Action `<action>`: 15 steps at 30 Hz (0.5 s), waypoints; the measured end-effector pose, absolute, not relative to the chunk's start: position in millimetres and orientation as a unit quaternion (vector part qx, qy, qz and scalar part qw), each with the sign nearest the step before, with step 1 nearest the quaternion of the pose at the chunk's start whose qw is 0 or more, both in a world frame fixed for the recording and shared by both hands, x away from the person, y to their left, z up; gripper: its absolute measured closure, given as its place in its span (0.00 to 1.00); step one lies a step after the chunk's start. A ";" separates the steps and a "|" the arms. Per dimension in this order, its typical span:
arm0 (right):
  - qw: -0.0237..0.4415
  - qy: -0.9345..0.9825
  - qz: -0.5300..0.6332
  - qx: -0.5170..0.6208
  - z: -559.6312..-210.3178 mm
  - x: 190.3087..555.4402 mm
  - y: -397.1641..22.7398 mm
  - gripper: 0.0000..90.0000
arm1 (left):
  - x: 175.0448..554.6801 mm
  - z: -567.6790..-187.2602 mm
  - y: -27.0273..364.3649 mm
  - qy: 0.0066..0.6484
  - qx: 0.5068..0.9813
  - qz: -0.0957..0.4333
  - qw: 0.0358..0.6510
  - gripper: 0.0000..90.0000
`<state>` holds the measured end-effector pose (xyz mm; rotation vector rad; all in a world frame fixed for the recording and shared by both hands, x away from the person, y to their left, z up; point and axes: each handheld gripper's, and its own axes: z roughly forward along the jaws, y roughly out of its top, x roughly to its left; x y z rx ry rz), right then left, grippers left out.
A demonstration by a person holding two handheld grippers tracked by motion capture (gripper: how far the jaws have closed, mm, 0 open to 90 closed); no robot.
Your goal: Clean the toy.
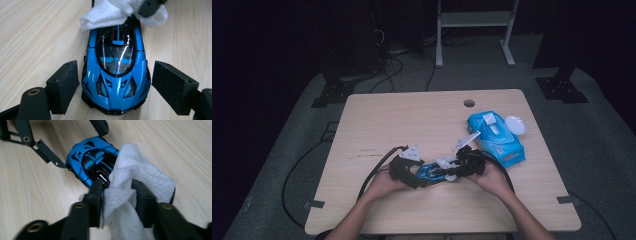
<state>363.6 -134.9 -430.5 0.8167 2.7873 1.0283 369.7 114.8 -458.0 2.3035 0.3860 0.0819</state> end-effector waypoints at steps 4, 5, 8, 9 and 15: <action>0.060 0.904 0.334 0.259 -427.2 354.8 -138.8 0.92 | 370.3 -458.7 114.8 0.154 0.907 0.031 0.391 0.23; 0.063 0.905 0.334 0.256 -425.3 350.0 -142.2 0.93 | 370.2 -458.9 114.4 0.153 0.907 0.032 0.390 0.23; 0.044 0.905 0.341 0.252 -421.1 344.3 -146.2 0.93 | 369.2 -458.3 113.5 0.152 0.908 0.035 0.389 0.23; 0.038 0.902 0.352 0.246 -413.3 334.8 -151.6 0.93 | 369.1 -457.8 113.7 0.153 0.906 0.036 0.392 0.23; 0.040 0.888 0.396 0.231 -379.2 307.4 -168.8 0.93 | 370.3 -456.5 114.9 0.151 0.906 0.037 0.394 0.22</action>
